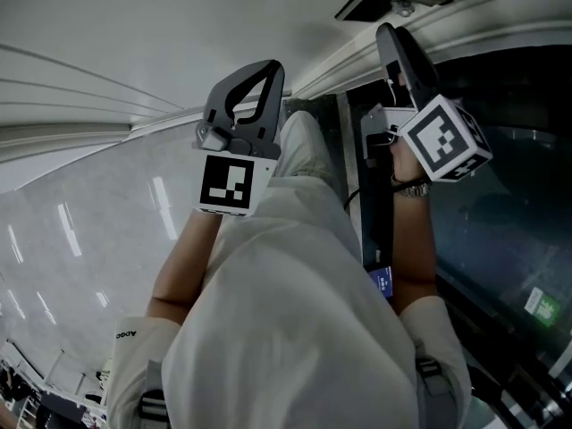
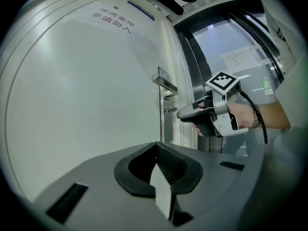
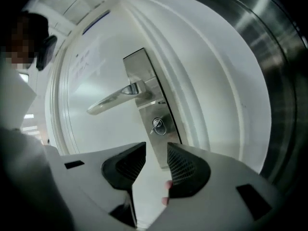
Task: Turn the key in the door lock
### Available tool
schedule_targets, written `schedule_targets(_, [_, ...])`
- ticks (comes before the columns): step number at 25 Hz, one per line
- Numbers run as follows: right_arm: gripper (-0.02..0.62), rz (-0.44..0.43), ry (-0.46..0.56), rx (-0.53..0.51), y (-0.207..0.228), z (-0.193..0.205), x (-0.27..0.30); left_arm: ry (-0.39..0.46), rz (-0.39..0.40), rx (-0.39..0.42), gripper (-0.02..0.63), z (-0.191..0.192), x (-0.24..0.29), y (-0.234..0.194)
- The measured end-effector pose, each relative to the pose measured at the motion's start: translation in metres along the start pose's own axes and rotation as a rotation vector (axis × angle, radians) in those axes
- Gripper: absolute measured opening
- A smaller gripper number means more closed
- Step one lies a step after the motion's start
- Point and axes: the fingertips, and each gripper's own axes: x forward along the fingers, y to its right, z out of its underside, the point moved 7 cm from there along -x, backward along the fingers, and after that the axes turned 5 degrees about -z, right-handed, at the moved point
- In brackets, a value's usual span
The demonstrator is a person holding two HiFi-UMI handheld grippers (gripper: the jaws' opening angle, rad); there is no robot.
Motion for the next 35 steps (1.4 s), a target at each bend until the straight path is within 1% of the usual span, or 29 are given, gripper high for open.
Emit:
schedule_targets(8, [0.114,0.175,-0.119,-0.698,-0.01,-0.018,-0.002,0.0,0.018,0.001,0.008,0.0,0.003,0.004])
schedule_targets(13, [0.114,0.283,-0.189,-1.19,-0.02,-0.021,0.006,-0.006,0.011,-0.003,0.008,0.001,0.002,0.002])
schedule_targets(15, [0.114,0.309,-0.204,-1.342,-0.023,-0.019,0.008,-0.006,0.007,-0.006,0.008,0.002,0.001,0.001])
schedule_targets(16, [0.114,0.311,-0.213,-1.398,-0.025,-0.017,0.009,-0.007,0.005,-0.006,0.008,0.002,0.001,0.0])
schedule_targets(18, [0.114,0.299,-0.227,-1.47,-0.027,-0.014,0.011,-0.009,0.006,-0.004,0.008,0.002,0.001,0.001])
schedule_targets(23, [0.114,0.286,-0.256,-1.571,-0.028,-0.011,0.02,-0.016,0.007,-0.015,0.008,0.003,0.003,0.002])
schedule_targets(27, [0.11,0.292,-0.271,-1.593,-0.028,-0.011,0.027,-0.019,0.007,-0.012,0.008,0.004,0.005,0.001])
schedule_targets(30, [0.103,0.308,-0.262,-1.606,-0.029,-0.01,0.027,-0.026,0.005,-0.024,0.008,0.006,0.007,0.0])
schedule_targets(35, [0.101,0.321,-0.267,-1.663,-0.028,-0.009,0.029,-0.027,0.018,-0.026,0.008,0.007,0.012,0.002])
